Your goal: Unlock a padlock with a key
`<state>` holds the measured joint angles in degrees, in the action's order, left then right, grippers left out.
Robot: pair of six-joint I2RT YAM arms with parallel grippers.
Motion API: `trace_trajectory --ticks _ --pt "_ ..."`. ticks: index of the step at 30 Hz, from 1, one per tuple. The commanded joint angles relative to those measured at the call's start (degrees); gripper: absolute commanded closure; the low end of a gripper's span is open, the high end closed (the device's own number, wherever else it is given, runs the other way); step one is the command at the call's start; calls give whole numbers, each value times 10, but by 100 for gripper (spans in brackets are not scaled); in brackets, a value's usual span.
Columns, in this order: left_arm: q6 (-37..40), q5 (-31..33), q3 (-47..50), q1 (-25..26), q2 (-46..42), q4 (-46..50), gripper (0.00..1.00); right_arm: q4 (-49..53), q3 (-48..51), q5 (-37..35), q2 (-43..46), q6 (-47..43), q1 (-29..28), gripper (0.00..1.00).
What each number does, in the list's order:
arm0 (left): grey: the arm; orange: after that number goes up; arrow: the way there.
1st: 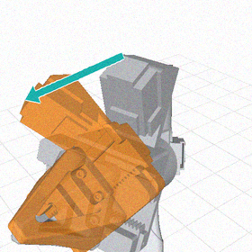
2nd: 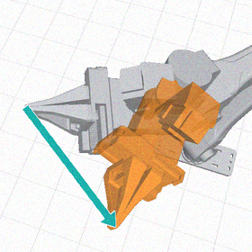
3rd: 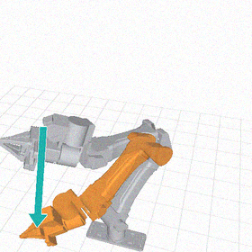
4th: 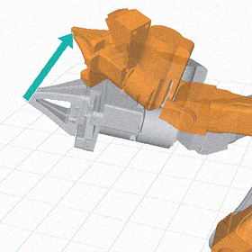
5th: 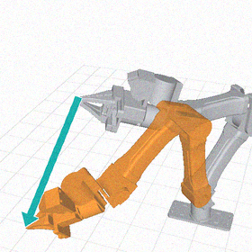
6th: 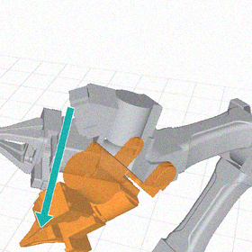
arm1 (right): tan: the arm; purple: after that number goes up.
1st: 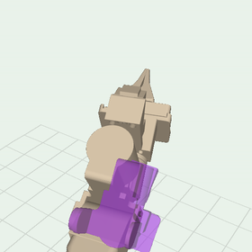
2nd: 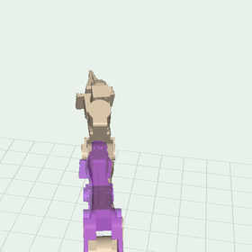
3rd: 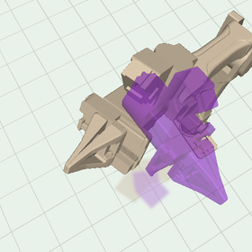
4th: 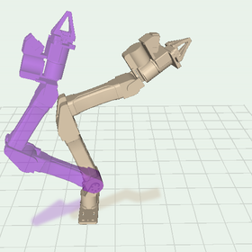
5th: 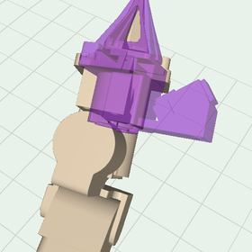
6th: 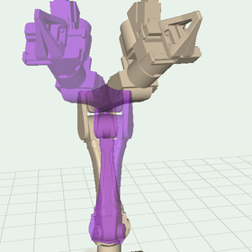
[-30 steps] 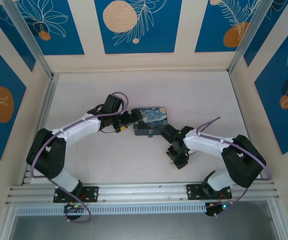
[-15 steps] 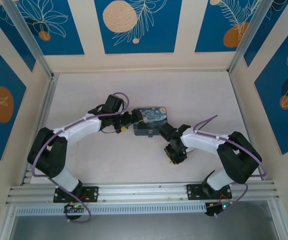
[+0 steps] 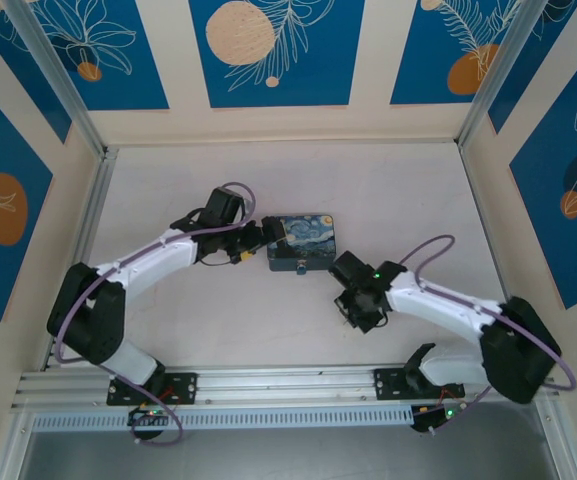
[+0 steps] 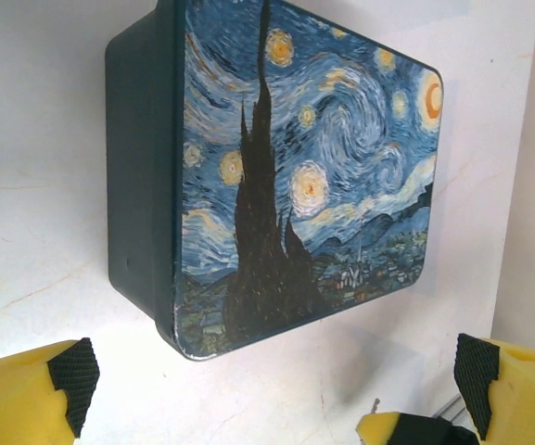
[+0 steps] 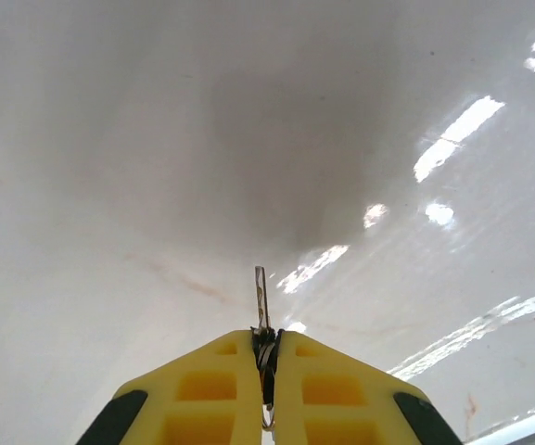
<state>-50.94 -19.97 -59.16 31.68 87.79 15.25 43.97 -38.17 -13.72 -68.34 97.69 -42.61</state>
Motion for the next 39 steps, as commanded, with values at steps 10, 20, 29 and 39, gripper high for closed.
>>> trace_trajectory --ticks 10,20,29,39 --pt "6 -38 48 27 -87 -110 5 -9 -77 68 77 -112 171 100" --pt "60 2 25 97 -71 -128 37 -32 -233 146 -77 -113 194 100" --pt "110 38 -10 140 -16 -175 53 -38 -287 158 -132 -92 188 100" --pt "124 71 -38 169 46 -227 51 -41 -297 158 -142 -87 183 100"
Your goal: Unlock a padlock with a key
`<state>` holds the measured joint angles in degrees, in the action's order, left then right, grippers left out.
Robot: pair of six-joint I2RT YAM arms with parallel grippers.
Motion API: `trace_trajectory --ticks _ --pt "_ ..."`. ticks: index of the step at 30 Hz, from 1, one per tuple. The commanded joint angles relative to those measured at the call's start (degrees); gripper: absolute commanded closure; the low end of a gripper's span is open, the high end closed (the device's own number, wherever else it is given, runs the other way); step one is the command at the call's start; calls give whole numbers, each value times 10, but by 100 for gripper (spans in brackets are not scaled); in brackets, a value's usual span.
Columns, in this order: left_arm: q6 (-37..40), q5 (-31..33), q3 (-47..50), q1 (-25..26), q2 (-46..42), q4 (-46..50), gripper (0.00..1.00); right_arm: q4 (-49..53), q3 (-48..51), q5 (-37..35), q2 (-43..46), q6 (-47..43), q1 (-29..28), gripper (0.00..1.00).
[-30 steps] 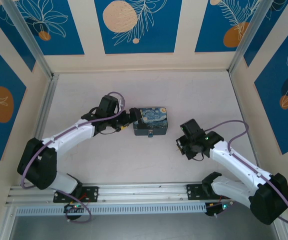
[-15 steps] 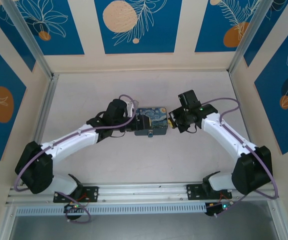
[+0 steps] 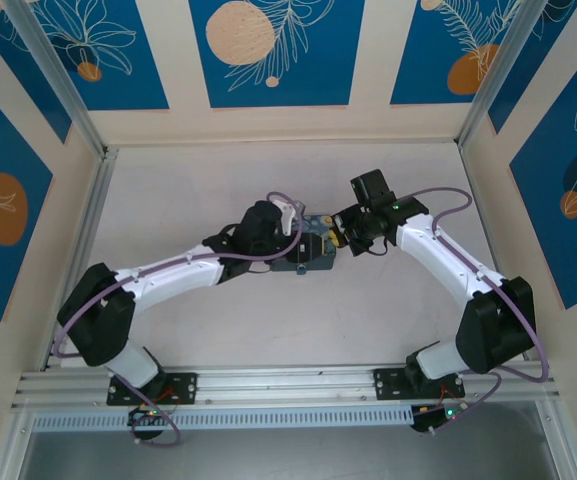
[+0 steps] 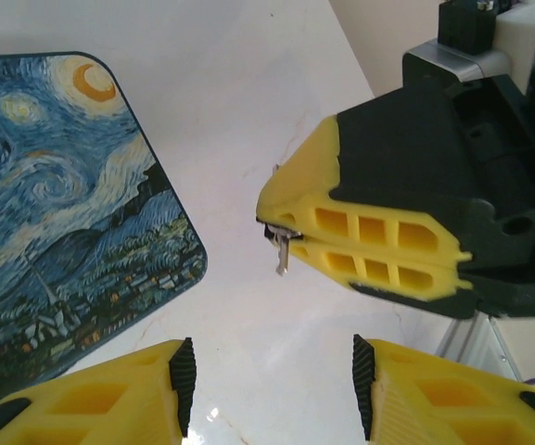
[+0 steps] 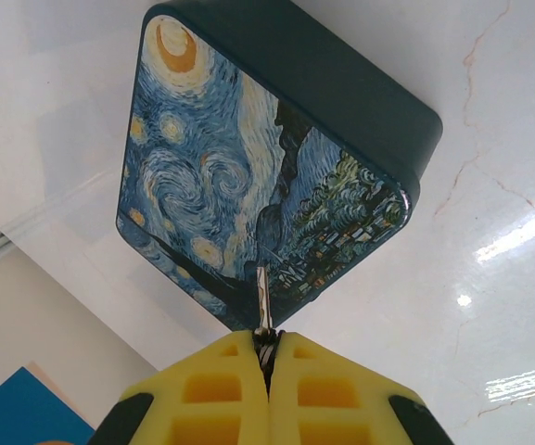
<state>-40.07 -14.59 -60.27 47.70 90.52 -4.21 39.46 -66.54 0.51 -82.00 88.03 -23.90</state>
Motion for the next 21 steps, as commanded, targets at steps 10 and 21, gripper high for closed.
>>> trace_trajectory --ticks 10,21 --pt "11 26 -47 14 55 -56 54 0 -7 17 -6 10 -4 100" --pt "6 28 -49 16 74 -70 63 -4 -5 19 -6 8 -1 100"
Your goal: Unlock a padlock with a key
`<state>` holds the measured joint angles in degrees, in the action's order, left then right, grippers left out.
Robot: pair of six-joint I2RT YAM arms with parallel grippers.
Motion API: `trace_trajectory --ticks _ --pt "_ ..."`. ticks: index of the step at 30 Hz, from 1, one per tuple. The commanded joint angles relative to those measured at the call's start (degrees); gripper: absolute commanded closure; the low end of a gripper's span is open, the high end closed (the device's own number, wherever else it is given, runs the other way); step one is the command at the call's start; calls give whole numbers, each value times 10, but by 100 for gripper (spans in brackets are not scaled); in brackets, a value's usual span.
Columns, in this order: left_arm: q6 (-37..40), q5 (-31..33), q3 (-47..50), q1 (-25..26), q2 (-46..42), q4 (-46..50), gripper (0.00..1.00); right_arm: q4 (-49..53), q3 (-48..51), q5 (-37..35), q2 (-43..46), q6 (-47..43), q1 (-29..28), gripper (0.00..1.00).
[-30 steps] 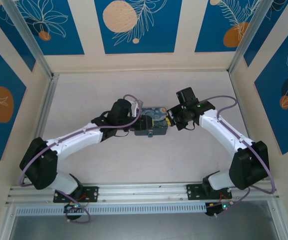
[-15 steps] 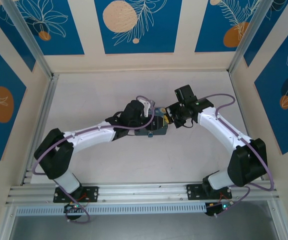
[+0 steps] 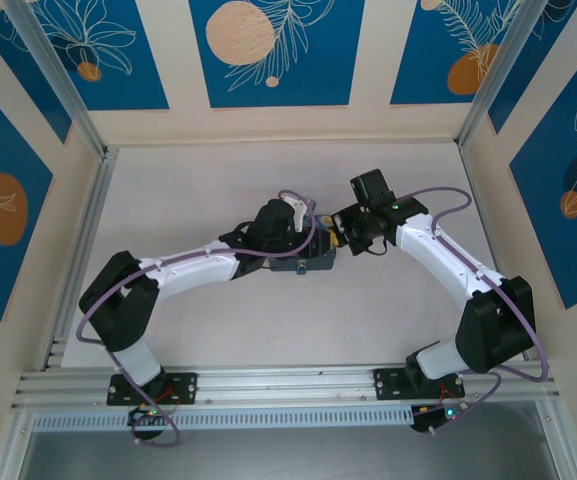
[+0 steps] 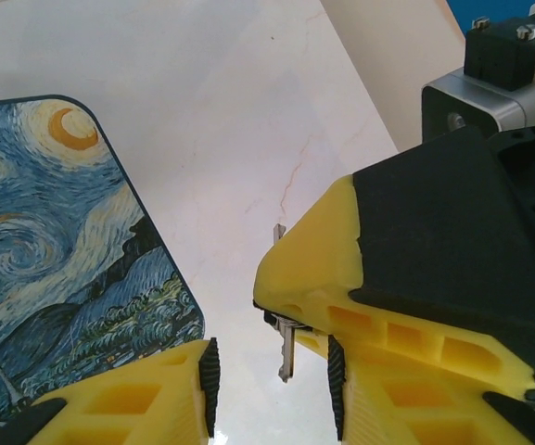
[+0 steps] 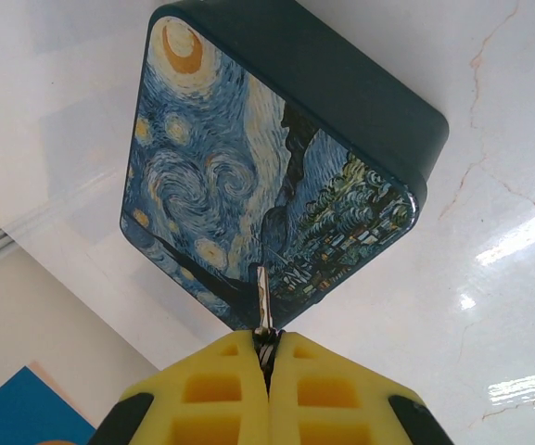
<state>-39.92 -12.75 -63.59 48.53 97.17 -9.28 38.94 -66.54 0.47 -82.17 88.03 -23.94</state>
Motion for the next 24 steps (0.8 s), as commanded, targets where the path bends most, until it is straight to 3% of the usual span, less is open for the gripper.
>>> trace_trajectory --ticks 1,18,24 --pt "5 11 -15 8 9 -20 63 2 -4 20 -4 8 -1 100" --pt "5 15 -27 8 29 -23 78 4 2 20 2 5 1 100" --pt "4 21 -29 8 32 -25 92 5 8 19 7 3 2 100"
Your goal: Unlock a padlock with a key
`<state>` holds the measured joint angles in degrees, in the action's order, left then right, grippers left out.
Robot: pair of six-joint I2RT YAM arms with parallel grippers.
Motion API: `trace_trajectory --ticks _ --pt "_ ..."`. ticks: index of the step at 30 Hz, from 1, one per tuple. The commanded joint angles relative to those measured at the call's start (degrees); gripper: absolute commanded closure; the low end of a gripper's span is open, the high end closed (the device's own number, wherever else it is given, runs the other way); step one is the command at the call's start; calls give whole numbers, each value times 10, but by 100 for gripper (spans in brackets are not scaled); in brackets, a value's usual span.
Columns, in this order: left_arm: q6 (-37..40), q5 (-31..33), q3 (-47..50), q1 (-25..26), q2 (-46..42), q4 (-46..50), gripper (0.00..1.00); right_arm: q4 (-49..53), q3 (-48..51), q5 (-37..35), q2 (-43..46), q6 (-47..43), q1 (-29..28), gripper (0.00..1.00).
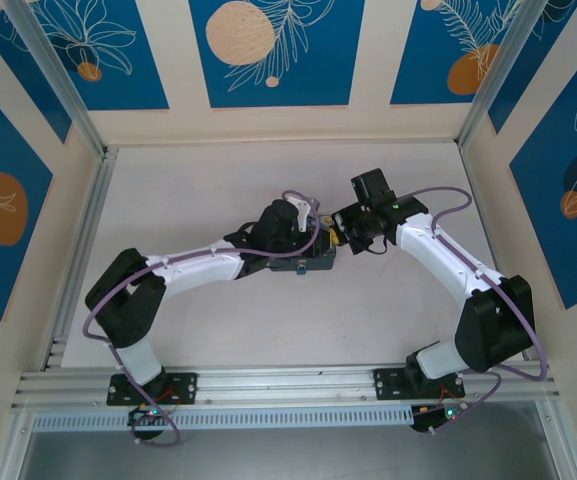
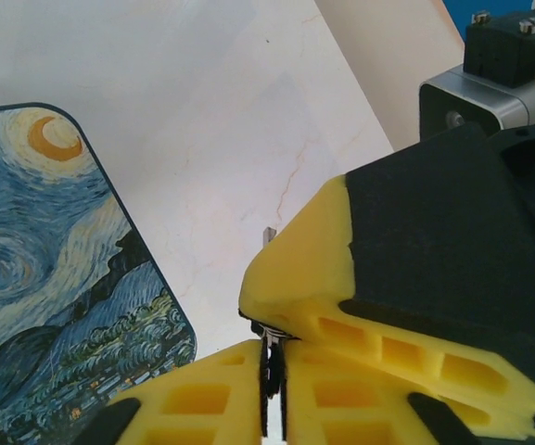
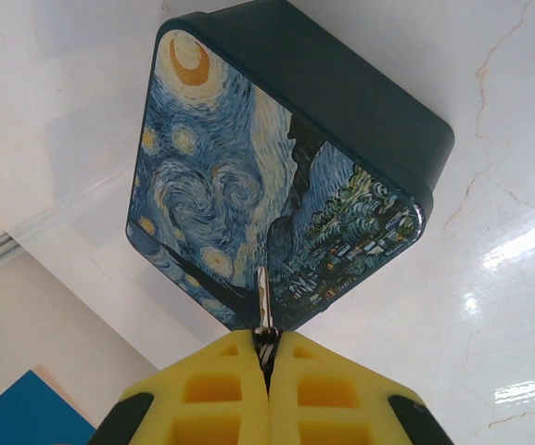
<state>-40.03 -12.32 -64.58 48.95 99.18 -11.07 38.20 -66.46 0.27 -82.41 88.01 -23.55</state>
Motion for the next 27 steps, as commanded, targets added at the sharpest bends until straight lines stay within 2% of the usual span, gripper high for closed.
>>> trace_trajectory --ticks 1,2,7,9,10,11,13,15,20,24,27 --pt "5 17 -19 4 12 -7 96 13 8 21 10 4 -2 100" --pt "6 19 -20 3 13 -7 100 13 9 22 12 4 -2 100" --pt "10 19 -17 4 11 -14 100 8 18 22 22 2 3 100" --pt "11 19 -16 3 9 -13 100 6 21 22 27 1 7 95" --pt "11 18 -16 3 8 -12 100 4 23 23 30 -1 9 90" --pt "10 19 -17 3 7 -9 100 3 24 24 33 -3 12 81" --pt "7 15 -17 3 6 -6 100 -1 26 25 41 -15 19 57" --pt "7 4 -19 0 3 1 100 5 26 22 53 -29 28 46" --pt "9 -32 -27 -13 -7 27 100 20 49 6 110 -56 59 43" --pt "22 -94 -38 -33 -15 50 100 15 84 3 162 -112 93 43" --pt "41 -160 -57 -50 -18 75 100 -32 126 42 190 -167 127 43"
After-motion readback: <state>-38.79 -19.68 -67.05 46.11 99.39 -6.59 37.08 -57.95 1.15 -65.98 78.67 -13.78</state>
